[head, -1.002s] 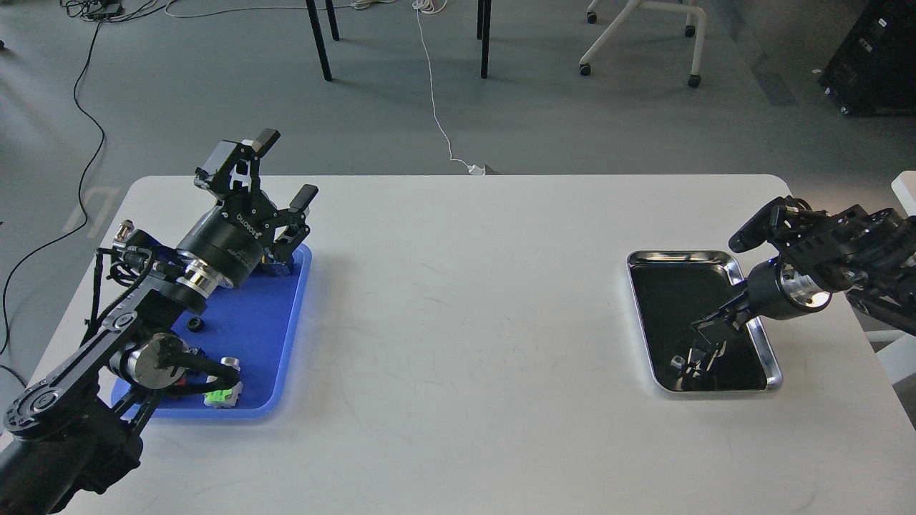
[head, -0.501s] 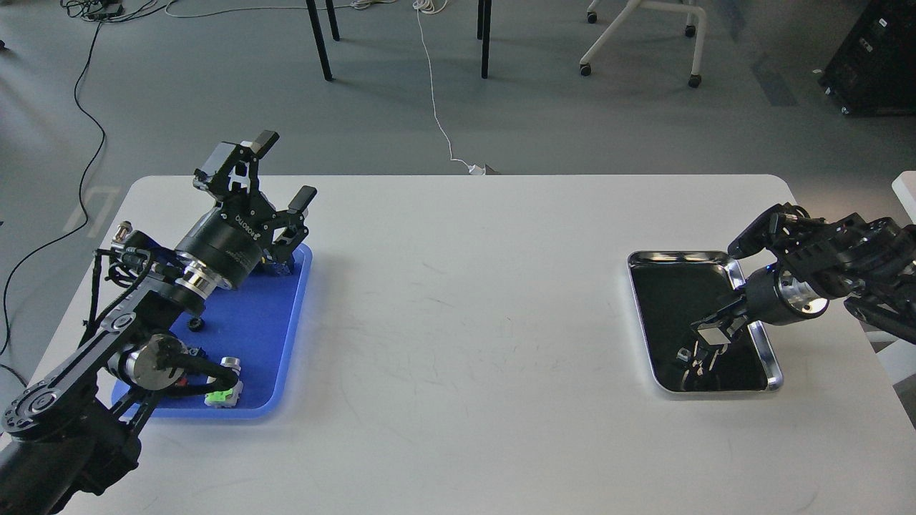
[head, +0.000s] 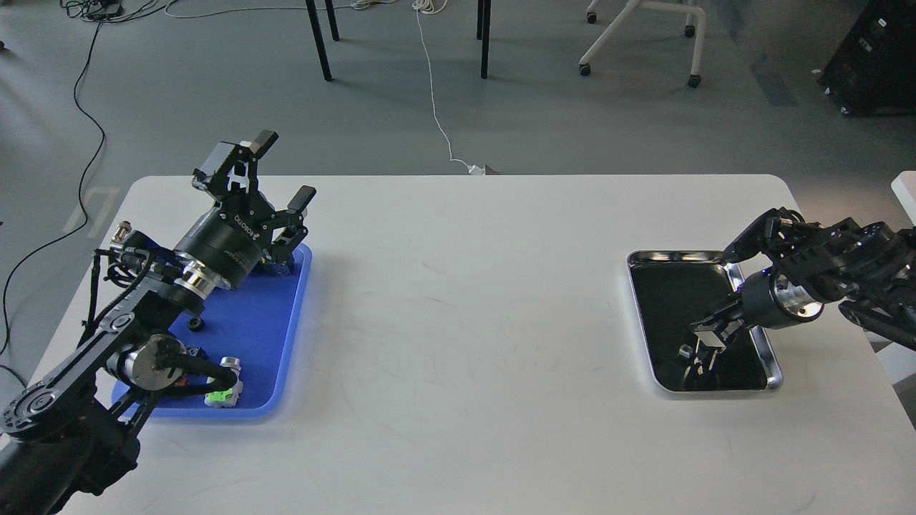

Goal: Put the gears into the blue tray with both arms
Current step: 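Grasp another small black gear with the right gripper, then carry the second gear to the table center and release it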

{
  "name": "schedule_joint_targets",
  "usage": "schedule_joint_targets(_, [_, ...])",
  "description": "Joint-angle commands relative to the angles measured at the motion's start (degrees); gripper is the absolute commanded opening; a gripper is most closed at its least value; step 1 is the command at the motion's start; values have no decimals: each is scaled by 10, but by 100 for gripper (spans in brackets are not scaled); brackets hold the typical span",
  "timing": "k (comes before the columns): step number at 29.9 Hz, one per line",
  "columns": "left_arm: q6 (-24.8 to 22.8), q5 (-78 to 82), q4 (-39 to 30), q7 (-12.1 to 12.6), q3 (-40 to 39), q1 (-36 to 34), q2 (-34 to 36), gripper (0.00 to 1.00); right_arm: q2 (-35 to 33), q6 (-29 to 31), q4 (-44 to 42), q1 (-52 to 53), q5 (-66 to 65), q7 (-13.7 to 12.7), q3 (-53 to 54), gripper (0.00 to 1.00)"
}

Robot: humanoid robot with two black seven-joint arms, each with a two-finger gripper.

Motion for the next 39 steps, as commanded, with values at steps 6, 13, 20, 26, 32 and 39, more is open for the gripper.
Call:
schedule_joint_targets(6, [0, 0, 0, 0, -3, 0, 1, 98, 2, -10, 0, -1, 0, 0, -1, 27])
schedule_joint_targets(13, [0, 0, -1, 0, -3, 0, 0, 98, 1, -11, 1, -2, 0, 0, -1, 22])
schedule_joint_targets(20, [0, 0, -1, 0, -3, 0, 1, 98, 0, -11, 7, 6, 5, 0, 2, 20])
schedule_joint_targets(26, [0, 0, -1, 0, -3, 0, 1, 98, -7, -9, 32, 35, 7, 0, 3, 20])
schedule_joint_targets(32, [-1, 0, -1, 0, -3, 0, -1, 98, -13, -3, 71, 95, 14, 0, 2, 20])
schedule_joint_targets(39, [-1, 0, -1, 0, -3, 0, -1, 98, 67, 32, 89, 148, 71, 0, -1, 20])
